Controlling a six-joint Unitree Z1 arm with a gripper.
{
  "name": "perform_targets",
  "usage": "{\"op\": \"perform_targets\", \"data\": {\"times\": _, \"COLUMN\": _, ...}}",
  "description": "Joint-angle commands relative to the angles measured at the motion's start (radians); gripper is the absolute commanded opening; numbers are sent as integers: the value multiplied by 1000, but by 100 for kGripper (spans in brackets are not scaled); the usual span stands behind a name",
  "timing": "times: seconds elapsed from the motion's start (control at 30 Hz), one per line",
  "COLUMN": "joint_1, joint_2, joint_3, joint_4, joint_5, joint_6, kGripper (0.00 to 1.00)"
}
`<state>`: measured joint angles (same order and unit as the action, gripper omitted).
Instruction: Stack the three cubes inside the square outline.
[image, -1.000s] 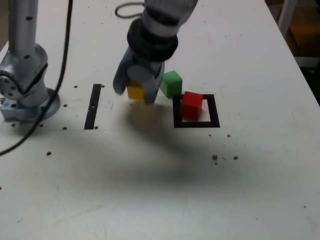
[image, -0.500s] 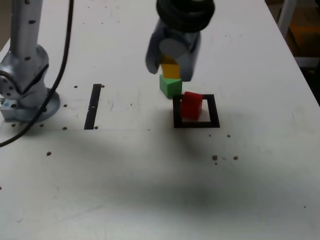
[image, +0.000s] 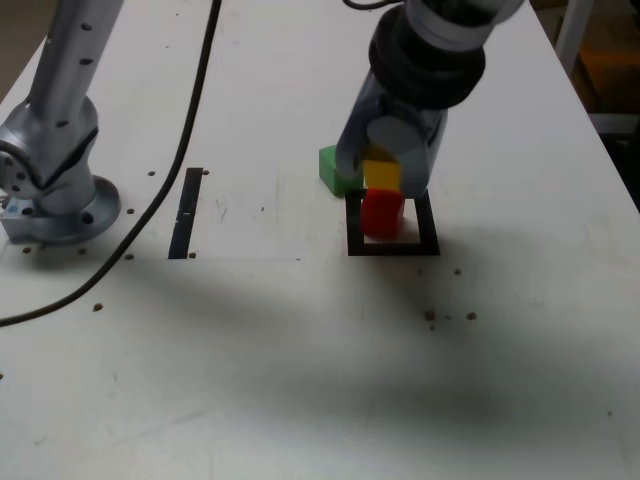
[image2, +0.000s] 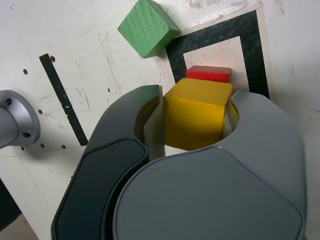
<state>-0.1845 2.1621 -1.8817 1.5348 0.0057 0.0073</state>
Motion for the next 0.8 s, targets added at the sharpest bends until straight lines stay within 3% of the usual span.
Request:
{"op": "perform_targets", "data": {"times": 0.0, "joint_1": 3, "joint_2": 11, "joint_3": -9, "joint_4": 7, "joint_5": 3, "joint_6": 6, "kGripper": 22}}
{"op": "perform_targets", "data": {"times": 0.77, "joint_1": 8, "joint_2": 67, "joint_3": -28, "joint_4": 37, "joint_5": -5, "joint_6": 14, "kGripper": 24}}
